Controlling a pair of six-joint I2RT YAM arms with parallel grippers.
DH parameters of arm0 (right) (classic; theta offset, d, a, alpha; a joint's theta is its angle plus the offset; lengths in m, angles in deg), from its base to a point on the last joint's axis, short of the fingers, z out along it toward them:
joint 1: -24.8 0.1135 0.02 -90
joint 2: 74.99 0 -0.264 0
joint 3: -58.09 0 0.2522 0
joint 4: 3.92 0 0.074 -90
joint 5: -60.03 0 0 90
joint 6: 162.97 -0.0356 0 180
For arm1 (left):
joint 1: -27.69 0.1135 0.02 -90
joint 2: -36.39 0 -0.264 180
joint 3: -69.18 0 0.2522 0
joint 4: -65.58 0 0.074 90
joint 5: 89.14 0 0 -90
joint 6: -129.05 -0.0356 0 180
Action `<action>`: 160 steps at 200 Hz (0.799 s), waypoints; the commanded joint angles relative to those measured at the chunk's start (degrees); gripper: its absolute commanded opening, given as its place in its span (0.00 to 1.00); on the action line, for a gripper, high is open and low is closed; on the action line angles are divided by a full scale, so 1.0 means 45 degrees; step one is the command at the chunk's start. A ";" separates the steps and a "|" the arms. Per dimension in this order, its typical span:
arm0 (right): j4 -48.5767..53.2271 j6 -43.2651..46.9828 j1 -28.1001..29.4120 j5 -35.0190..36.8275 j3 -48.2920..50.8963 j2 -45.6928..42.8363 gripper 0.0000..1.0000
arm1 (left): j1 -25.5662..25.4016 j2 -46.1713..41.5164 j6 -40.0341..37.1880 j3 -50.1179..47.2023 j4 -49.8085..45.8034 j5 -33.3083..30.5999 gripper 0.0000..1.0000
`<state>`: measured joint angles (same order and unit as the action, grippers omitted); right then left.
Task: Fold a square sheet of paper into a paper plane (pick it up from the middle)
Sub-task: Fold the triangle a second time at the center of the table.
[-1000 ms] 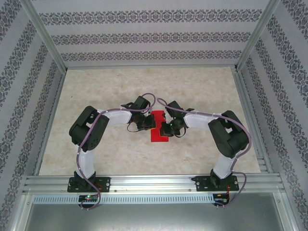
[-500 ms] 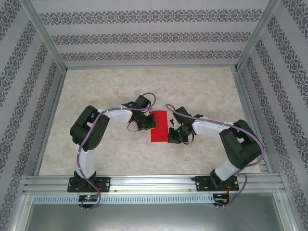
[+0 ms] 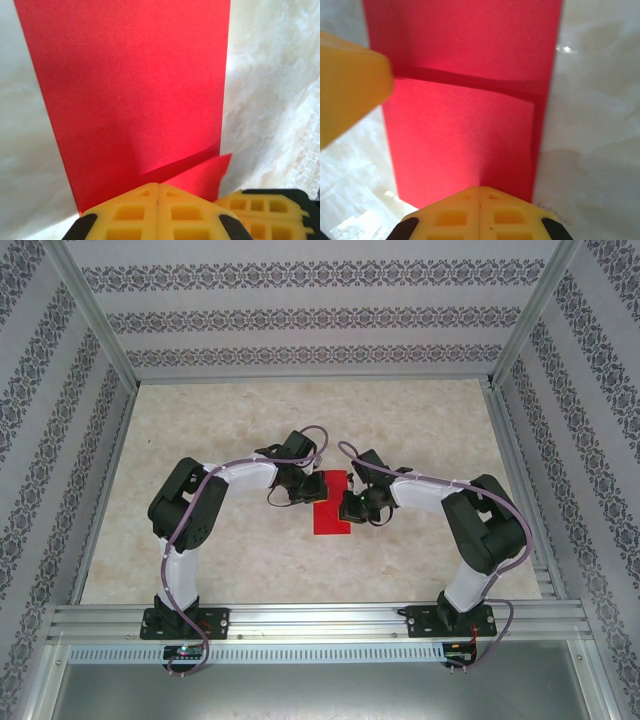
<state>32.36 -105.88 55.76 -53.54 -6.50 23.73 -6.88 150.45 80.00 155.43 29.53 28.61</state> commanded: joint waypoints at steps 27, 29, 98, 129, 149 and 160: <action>0.0017 0.0009 -0.0182 0.0365 0.0714 -0.0178 0.00 | -0.0129 -0.0641 0.0421 -0.0320 0.0815 0.0887 0.03; 0.0015 0.0008 -0.0181 0.0372 0.0720 -0.0179 0.00 | -0.0160 -0.0674 0.0483 -0.0365 0.0881 0.0910 0.03; 0.0080 -0.0052 -0.0205 0.0448 0.0595 0.0016 0.00 | -0.0785 -0.0765 0.1742 -0.1598 0.2437 0.1150 0.02; 0.0129 -0.0065 -0.0200 0.0456 0.0579 0.0109 0.00 | -0.0951 -0.0475 0.1730 -0.1405 0.2388 0.1215 0.02; 0.0170 -0.0070 -0.0193 0.0468 0.0556 0.0170 0.00 | -0.0990 -0.0234 0.1618 -0.1282 0.2004 0.0943 0.02; 0.0236 -0.0016 -0.0182 0.0518 0.0589 0.0209 0.00 | -0.0990 -0.0094 0.1550 -0.1229 0.1719 0.0675 0.02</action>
<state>30.57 -105.94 55.38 -53.76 -4.77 23.11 -10.75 148.49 86.76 148.63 37.64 33.11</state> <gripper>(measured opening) 0.044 0.067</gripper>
